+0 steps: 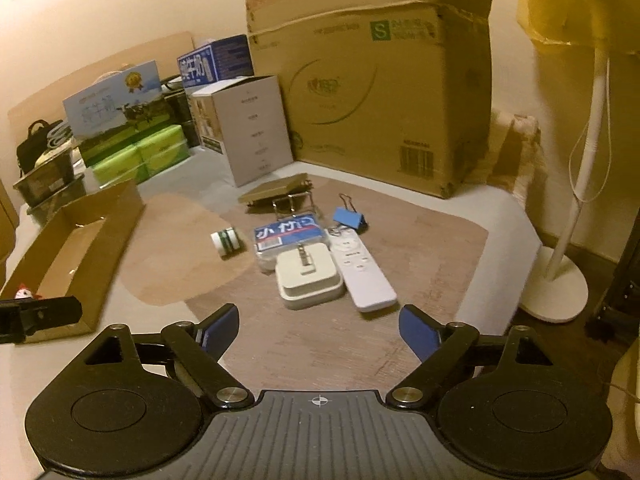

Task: Organize rigid objects
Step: 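Withdraw both open tools from the cardboard tray back over the carpet, then grasp the white remote control with the right tool while the left tool approaches the white socket adapter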

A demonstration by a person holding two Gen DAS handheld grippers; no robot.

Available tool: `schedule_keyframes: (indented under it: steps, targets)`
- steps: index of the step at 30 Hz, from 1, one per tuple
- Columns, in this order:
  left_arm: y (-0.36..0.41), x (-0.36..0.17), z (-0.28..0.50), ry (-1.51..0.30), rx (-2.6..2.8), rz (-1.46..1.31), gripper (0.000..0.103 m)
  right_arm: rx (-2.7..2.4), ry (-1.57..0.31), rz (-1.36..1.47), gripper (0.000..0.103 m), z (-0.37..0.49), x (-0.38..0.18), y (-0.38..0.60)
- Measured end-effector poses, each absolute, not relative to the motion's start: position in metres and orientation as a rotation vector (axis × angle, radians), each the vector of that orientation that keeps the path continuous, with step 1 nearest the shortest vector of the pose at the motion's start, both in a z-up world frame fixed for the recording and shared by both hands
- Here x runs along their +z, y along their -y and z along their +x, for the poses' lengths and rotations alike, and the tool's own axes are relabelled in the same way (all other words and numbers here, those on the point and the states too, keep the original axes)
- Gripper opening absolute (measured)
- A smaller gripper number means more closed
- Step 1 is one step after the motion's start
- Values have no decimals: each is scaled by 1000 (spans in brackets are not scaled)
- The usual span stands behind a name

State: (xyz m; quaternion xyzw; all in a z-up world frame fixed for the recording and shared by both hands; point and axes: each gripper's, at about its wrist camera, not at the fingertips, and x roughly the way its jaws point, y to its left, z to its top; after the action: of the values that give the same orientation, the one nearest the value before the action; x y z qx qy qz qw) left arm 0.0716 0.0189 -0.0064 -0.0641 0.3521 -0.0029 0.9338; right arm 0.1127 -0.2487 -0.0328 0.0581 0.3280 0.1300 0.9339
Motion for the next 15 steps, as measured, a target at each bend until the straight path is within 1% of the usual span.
schedule_keyframes:
  steps: [4,15]
  targets:
    - [-13,-10,77,-728,-6,-130,102,263,-686,127,87,117,-37,254]
    - [4,-19,91,-745,-9,-129,102,263,-704,130,87,133,-51,269]
